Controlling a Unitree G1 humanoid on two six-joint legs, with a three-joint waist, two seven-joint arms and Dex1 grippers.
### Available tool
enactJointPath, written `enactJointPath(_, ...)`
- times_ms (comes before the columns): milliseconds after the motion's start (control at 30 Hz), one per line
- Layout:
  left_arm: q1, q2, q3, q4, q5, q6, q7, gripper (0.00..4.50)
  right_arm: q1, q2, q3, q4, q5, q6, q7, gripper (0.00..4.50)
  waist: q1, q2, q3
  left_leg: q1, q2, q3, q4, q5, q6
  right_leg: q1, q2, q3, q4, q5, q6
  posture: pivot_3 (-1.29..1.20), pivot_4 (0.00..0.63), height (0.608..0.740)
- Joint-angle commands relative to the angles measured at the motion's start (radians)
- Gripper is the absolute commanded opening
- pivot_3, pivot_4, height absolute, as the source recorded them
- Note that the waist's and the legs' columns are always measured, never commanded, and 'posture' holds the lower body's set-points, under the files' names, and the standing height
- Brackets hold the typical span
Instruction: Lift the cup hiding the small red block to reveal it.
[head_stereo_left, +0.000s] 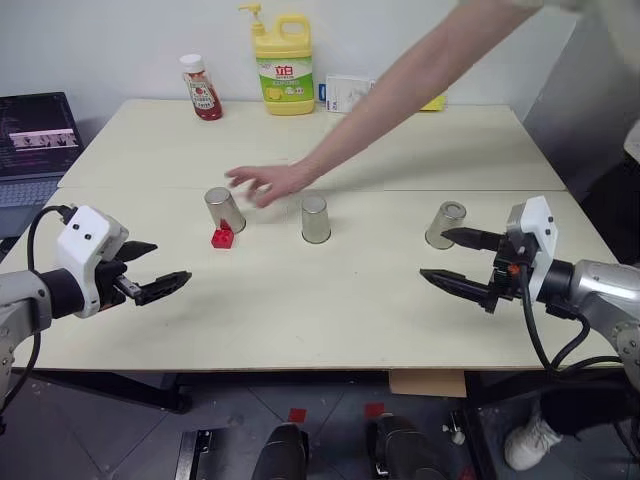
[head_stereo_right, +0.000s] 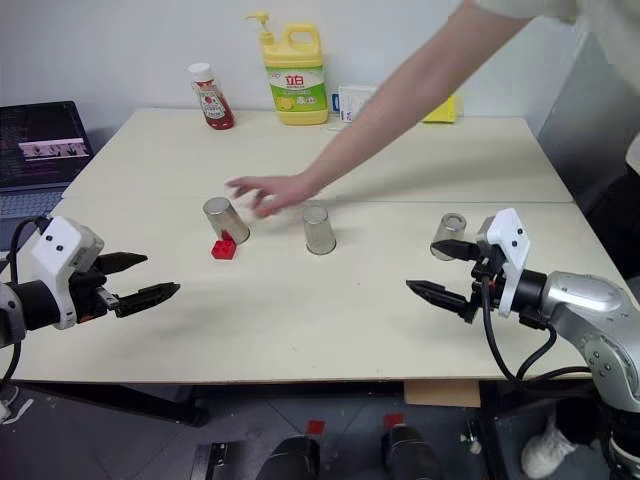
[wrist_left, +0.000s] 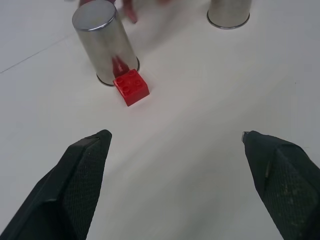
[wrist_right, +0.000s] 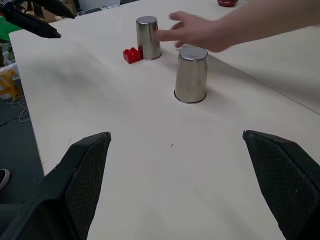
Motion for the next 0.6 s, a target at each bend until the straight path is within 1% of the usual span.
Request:
enactJointPath(33, -0.003, -0.001, 0.015, -0.021, 0.001, -0.014, -0.001, 4.44, -0.021, -0.009, -0.016, -0.027, 0.016, 0.002, 0.000, 4.50, 0.000, 0.000, 0.000, 0.000, 0.000, 0.000, 0.000, 0.000, 0.000, 0.000, 0.000, 0.000, 0.000, 0.000, 0.000, 0.00, 0.150, 0.740)
enactJointPath(600, -0.007, 0.010, 0.010, -0.005, 0.016, -0.022, -0.019, 4.44, -0.012, -0.001, -0.003, -0.034, 0.002, -0.012, 0.006, 4.50, 0.000, 0.000, 0.000, 0.000, 0.000, 0.000, 0.000, 0.000, 0.000, 0.000, 0.000, 0.000, 0.000, 0.000, 0.000, 0.00, 0.150, 0.740)
